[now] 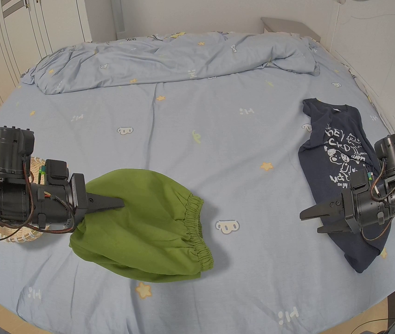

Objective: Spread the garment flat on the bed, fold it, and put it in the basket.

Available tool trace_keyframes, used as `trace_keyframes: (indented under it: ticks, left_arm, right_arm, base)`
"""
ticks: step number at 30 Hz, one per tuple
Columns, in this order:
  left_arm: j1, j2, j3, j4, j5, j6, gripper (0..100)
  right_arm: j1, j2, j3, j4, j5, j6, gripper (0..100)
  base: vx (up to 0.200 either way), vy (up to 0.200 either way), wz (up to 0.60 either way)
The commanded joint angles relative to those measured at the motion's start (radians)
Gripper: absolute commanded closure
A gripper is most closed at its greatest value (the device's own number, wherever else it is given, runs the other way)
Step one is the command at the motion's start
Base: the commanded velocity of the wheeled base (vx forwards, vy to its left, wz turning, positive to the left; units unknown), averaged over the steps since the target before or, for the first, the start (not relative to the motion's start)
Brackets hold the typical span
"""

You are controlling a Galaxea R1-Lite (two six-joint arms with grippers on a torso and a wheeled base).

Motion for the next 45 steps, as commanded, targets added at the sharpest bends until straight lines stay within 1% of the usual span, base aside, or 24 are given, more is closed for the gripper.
trace_keyframes:
  ticks: [1,16,18,20,22,26,27,28,29,30,31,32,35,36,39,40,41,42,43,45]
  left_arm:
    - [0.000,-0.018,-0.002,0.000,0.000,0.001,100]
    - [-0.006,-0.014,0.003,0.002,0.000,0.011,100]
    - [-0.010,-0.014,0.009,0.002,0.000,0.029,100]
    - [-0.016,-0.018,0.015,0.002,0.000,0.049,100]
    - [-0.049,-0.037,0.035,0.005,0.000,0.112,100]
    - [-0.098,-0.092,0.018,0.055,0.003,0.155,100]
    - [-0.112,-0.107,0.003,0.078,0.003,0.184,100]
    - [-0.112,-0.107,0.003,0.078,0.003,0.184,100]
    - [-0.117,-0.112,-0.019,0.124,0.022,0.270,100]
    - [-0.123,-0.115,-0.028,0.147,0.040,0.311,100]
    - [-0.123,-0.115,-0.028,0.147,0.040,0.311,100]
    - [-0.154,-0.113,-0.052,0.206,0.124,0.385,100]
    - [-0.260,-0.116,-0.089,0.266,0.309,0.431,100]
    - [-0.281,-0.122,-0.095,0.267,0.335,0.440,100]
    - [-0.292,-0.158,-0.106,0.269,0.330,0.486,100]
    - [-0.289,-0.176,-0.108,0.272,0.330,0.532,100]
    - [-0.284,-0.185,-0.109,0.273,0.330,0.558,100]
    - [-0.284,-0.185,-0.109,0.273,0.330,0.558,100]
    - [-0.258,-0.202,-0.109,0.275,0.330,0.601,100]
    - [-0.235,-0.219,-0.103,0.275,0.329,0.624,100]
  right_arm:
    - [0.001,-0.001,0.000,0.000,0.000,0.000,0]
    - [0.001,-0.001,0.000,0.000,0.000,0.000,0]
    - [0.001,-0.001,0.000,0.000,0.000,0.000,0]
    - [0.000,-0.001,0.000,0.000,0.000,0.000,0]
    - [0.001,-0.001,0.000,0.000,0.000,0.000,0]
    - [0.000,-0.003,-0.003,0.000,0.000,0.000,0]
    - [-0.002,-0.001,-0.003,0.000,0.000,0.000,0]
    - [-0.002,-0.001,-0.003,0.000,0.000,0.000,0]
    - [-0.005,0.000,-0.005,-0.002,0.000,0.000,0]
    - [-0.007,0.000,-0.005,-0.002,0.000,-0.001,0]
    - [-0.007,0.000,-0.005,-0.002,0.000,-0.001,0]
    - [-0.011,0.002,-0.005,-0.002,0.000,0.000,0]
    - [-0.016,0.002,-0.006,-0.003,0.000,0.000,0]
    - [-0.020,0.002,-0.006,-0.003,-0.001,-0.001,0]
    - [-0.020,0.000,-0.006,-0.002,-0.001,0.000,0]
    - [-0.019,0.000,-0.005,-0.002,0.000,0.000,0]
    - [-0.016,-0.001,-0.005,-0.002,-0.001,0.000,0]
    - [-0.016,-0.001,-0.005,-0.002,-0.001,0.000,0]
    - [-0.011,-0.009,-0.006,0.000,-0.001,0.000,0]
    - [-0.010,-0.029,-0.006,0.000,-0.001,-0.001,0]
  base:
    - [0.000,0.200,0.00]
    - [0.000,0.200,0.00]
    - [0.000,0.200,0.00]
    - [0.000,0.000,0.00]
    - [0.000,0.000,0.00]
    - [0.000,0.000,0.00]
    - [0.000,0.000,0.00]
    - [0.000,0.000,0.00]
    - [0.000,0.000,0.00]
    - [0.000,0.000,0.00]
    - [0.000,0.000,0.00]
    - [0.000,0.000,0.00]
    - [0.000,0.000,0.00]
    - [0.000,0.000,0.00]
    - [0.000,0.000,0.00]
    - [0.000,0.000,0.00]
    - [0.000,0.000,0.00]
    - [0.000,0.000,0.00]
    - [0.000,0.000,0.00]
    - [0.000,0.000,0.00]
